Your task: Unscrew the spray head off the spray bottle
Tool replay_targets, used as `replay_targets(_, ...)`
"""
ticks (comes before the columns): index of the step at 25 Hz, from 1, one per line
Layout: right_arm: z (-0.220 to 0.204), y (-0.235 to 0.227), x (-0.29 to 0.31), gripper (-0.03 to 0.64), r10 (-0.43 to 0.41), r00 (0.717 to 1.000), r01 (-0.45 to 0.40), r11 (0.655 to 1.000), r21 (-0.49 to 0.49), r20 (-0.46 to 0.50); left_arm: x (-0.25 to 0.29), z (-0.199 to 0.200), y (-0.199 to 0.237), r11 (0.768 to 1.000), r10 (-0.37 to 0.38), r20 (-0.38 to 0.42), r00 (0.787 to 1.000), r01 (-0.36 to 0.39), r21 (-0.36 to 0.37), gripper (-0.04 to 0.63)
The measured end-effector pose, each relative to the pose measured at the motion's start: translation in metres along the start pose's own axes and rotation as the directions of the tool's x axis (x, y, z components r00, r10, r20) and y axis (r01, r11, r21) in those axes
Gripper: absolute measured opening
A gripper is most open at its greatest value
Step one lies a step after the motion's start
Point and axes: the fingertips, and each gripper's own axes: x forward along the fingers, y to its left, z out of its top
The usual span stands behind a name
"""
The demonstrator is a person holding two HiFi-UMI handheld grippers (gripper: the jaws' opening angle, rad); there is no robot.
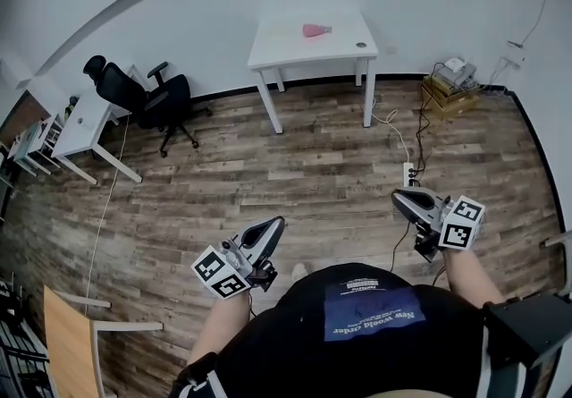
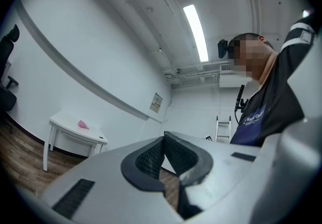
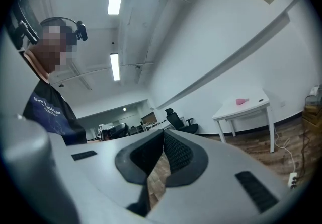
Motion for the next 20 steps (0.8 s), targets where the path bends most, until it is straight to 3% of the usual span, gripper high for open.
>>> replay_targets(5,0.019,-0.04,0.04,-0.005,-0.075,0.997,0.075,0.997,-0.037,0.009,0.011,0.01,0.067,0.999,-0.035,0.009,0.999,0.035,-0.004,0.003)
replay_targets(10,0.06,-0.073,0.107,-0.005,-0.157,0.986,0.161,0.983,-0.087,0.053,0.016,0.046,0.161,0.996,-0.086,0.027,0.996,0.086,-0.002,0.003)
replay_targets(14,0.082,-0.09,0.161,-0.005,-0.193,0.979,0.199,0.973,-0.115,0.067,0.016,0.078,0.223,0.991,-0.131,0.02,0.991,0.13,0.02,0.003)
replay_targets(20,0.086,-0.117,0.231,-0.005,-0.203,0.979,0.205,0.973,-0.105,0.024,0.017,0.094,0.297,0.99,-0.143,0.028,0.989,0.144,-0.011,0.003)
